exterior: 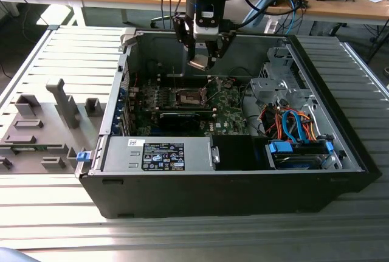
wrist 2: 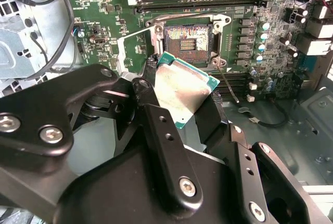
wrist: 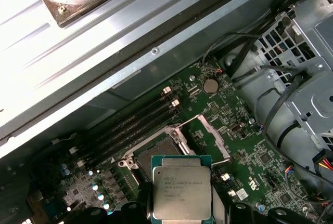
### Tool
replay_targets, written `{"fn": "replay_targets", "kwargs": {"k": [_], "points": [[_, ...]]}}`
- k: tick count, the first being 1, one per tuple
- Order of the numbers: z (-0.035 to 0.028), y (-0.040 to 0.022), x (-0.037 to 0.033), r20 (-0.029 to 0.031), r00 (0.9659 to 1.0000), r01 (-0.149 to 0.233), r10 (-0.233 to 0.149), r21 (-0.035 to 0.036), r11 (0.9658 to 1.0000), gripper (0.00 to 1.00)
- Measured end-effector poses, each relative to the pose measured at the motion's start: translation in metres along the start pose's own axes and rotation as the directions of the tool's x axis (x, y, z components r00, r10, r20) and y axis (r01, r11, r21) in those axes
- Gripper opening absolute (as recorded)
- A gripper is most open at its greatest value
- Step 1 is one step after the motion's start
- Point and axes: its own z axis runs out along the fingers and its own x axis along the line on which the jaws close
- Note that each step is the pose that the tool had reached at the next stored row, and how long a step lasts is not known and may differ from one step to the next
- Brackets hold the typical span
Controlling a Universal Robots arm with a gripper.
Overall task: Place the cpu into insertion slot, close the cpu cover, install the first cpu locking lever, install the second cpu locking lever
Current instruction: 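Place the cpu into insertion slot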
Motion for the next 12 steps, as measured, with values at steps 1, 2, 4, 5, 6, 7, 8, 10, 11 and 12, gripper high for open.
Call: {"fn": "replay_targets", "kwargs": {"k": [1,2,4,5,6,7,8,10,11,12], "points": [[0.0,0.0,0.0,0.0002,1.0,-0.002,0.002,0.0002,1.0,0.54],[0.0001,0.0,0.0,0.0004,1.0,-0.004,0.004,0.0002,1.0,0.54],[0.0001,0.0,0.0,0.0006,1.0,-0.006,0.006,0.0004,1.0,0.54],[0.0002,0.0,0.0,0.0007,1.0,-0.008,0.008,0.0004,1.0,0.54],[0.0002,0.0,0.0,0.0009,0.9999,-0.01,0.01,0.0005,0.9999,0.54],[0.0002,0.0,0.0,0.0011,0.9999,-0.013,0.013,0.0006,0.9999,0.54],[0.0003,0.0,0.0,0.0014,0.9999,-0.017,0.017,0.0008,0.9999,0.54],[0.0004,0.0,0.0,0.0017,0.9998,-0.021,0.021,0.0009,0.9998,0.54],[0.0004,0.0,0.0,0.0019,0.9998,-0.022,0.022,0.001,0.9998,0.54],[0.0004,0.0,0.0,0.002,0.9997,-0.023,0.023,0.0011,0.9997,0.54]]}}
